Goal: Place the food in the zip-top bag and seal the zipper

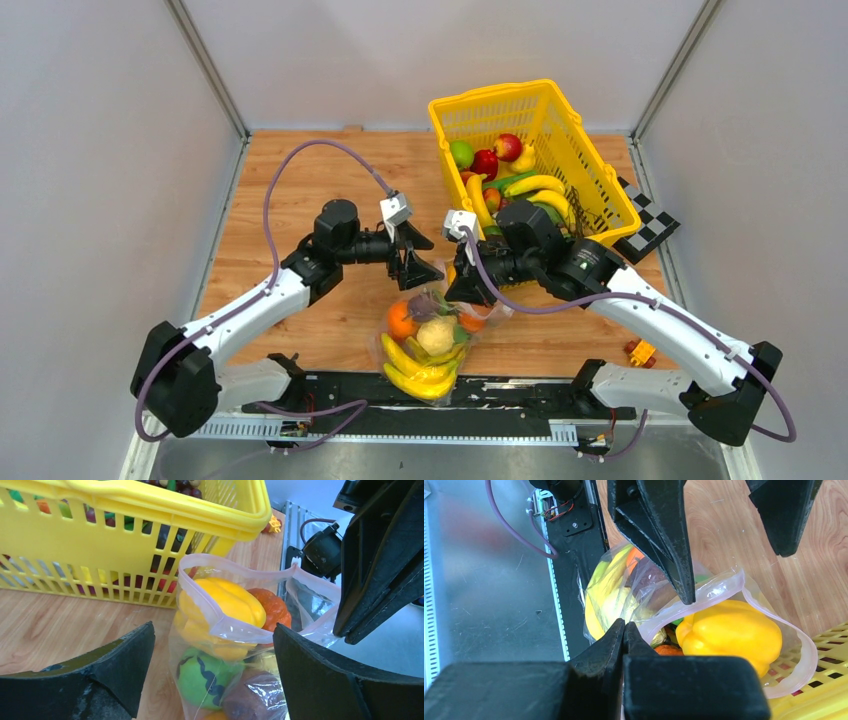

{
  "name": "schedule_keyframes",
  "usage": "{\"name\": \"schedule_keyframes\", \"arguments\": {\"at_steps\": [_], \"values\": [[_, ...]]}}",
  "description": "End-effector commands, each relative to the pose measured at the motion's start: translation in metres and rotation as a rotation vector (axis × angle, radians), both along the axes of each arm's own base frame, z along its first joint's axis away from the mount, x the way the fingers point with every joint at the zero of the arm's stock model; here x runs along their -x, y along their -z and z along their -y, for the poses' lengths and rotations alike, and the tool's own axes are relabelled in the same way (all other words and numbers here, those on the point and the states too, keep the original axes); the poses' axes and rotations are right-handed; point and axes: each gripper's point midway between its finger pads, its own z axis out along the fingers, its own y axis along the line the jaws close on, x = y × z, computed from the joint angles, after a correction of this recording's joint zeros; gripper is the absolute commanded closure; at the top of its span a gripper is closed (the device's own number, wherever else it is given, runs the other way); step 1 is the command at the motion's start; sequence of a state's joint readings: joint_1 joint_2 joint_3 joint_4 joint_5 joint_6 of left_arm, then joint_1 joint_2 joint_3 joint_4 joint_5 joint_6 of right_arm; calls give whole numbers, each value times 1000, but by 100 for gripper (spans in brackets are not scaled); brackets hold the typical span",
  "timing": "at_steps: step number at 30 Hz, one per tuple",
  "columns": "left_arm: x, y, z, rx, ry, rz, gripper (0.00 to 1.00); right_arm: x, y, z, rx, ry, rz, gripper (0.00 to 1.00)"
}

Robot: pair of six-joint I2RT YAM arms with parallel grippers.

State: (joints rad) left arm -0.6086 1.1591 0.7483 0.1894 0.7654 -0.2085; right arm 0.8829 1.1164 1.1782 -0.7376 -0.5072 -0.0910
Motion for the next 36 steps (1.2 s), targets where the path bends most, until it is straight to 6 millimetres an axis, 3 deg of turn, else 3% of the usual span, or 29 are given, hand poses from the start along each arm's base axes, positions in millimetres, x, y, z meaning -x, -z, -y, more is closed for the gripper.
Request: {"name": "schedule_keyframes", "arguments": {"at_steps": [1,5,13,18,20,21,23,25,27,31,34,36], "values": [[-1,-16,9,24,80,65,9,3,-14,-6,-59,-22,22,100],[-4,-6,14,14,92,35,27,3,-11,-6,-54,-17,18,100],[-3,-13,12,17,87,58,100,-2,-11,-5,-61,17,32,100],[-1,-31,8,58,59,87,100,-12,-10,0,-49,92,50,99],[-2,-39,4,63,24,110,100,-23,-16,10,-44,187,81,92],[0,-46,0,70,7,130,100,-25,-27,15,-78,232,97,85],[-1,-56,-6,78,-37,156,100,-27,-51,26,-167,303,143,56],[2,-66,-12,86,-60,177,100,-22,-71,37,-272,338,186,41],[3,-72,-18,84,-87,192,100,-19,-78,52,-330,398,200,28],[10,-77,-26,77,-98,203,100,-23,-50,76,-310,540,164,23],[15,-82,-30,83,-101,213,100,-13,-23,82,-326,543,121,21],[16,-86,-33,84,-117,221,100,-3,-17,84,-369,521,104,21]]}}
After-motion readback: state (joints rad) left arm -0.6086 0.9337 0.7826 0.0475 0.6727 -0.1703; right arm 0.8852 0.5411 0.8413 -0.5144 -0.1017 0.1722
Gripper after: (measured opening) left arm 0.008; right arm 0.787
